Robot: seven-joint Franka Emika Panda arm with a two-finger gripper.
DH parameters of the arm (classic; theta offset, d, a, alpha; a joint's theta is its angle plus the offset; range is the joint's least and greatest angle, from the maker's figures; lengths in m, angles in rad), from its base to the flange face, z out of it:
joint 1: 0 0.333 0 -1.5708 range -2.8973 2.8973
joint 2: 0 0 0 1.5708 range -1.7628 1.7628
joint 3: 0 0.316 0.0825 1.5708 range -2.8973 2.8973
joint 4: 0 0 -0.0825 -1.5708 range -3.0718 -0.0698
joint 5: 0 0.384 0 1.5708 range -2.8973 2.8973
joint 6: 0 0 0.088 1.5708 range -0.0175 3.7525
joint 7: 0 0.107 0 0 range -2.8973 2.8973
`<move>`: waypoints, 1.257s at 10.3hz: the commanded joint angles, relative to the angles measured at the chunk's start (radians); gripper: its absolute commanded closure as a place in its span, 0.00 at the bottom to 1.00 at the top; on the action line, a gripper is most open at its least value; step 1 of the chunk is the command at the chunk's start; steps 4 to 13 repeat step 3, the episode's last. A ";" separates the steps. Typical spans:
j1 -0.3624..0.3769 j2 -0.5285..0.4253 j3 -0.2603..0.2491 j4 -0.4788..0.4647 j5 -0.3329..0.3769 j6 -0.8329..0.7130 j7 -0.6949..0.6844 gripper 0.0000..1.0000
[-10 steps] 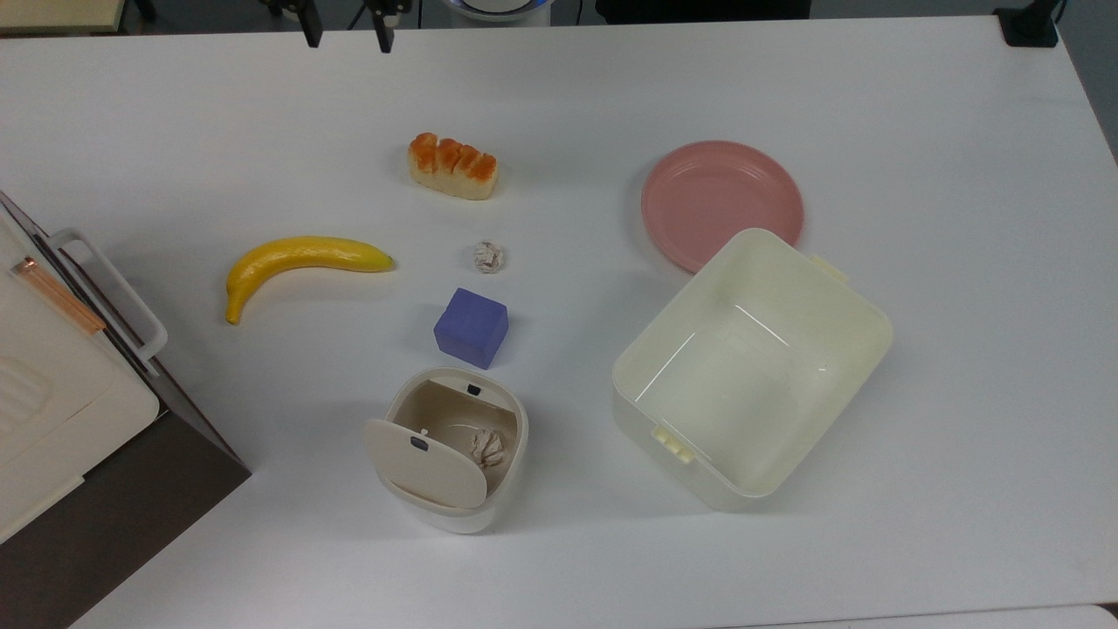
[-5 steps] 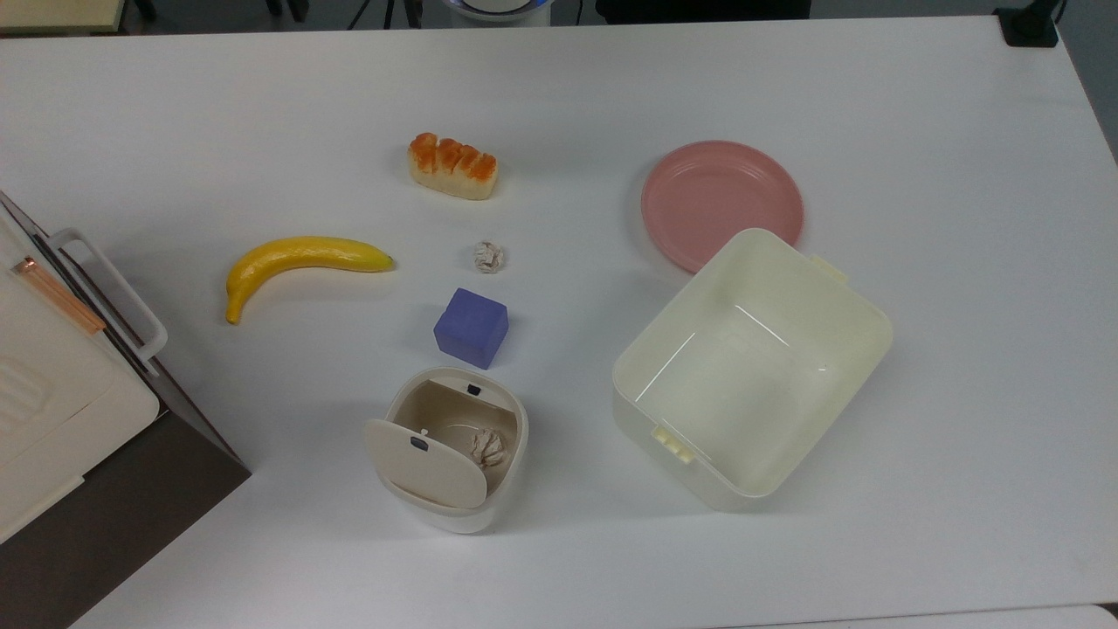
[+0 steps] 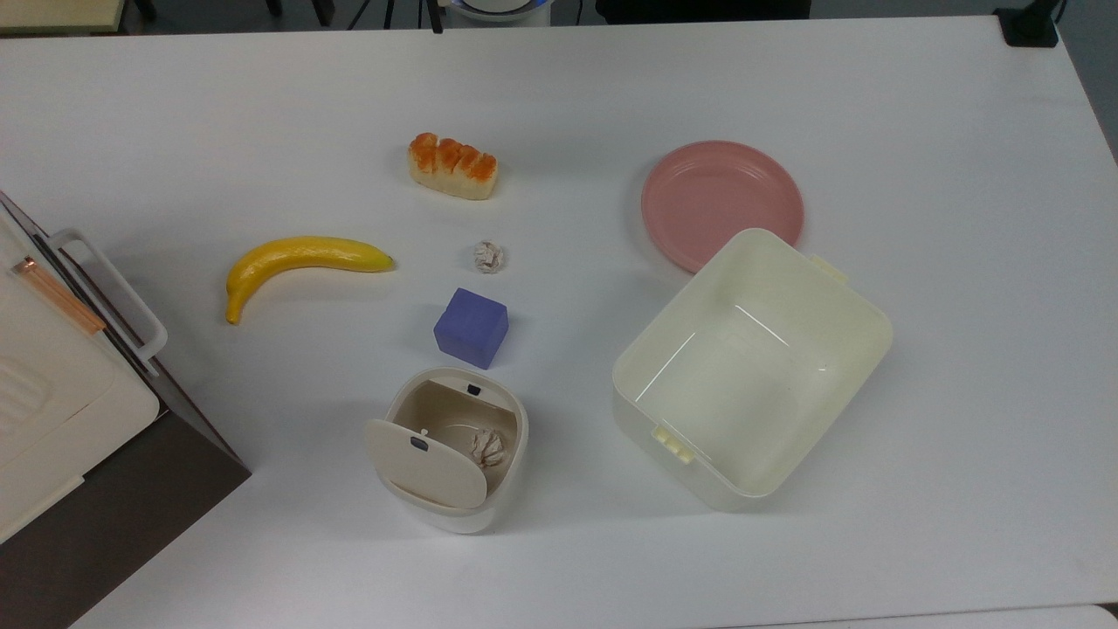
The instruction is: Open the trash can
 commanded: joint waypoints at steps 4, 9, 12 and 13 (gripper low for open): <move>0.011 -0.042 0.006 -0.051 0.007 0.022 0.029 0.00; 0.011 -0.042 0.006 -0.051 0.007 0.022 0.029 0.00; 0.011 -0.042 0.006 -0.051 0.007 0.022 0.029 0.00; 0.011 -0.042 0.006 -0.051 0.007 0.022 0.029 0.00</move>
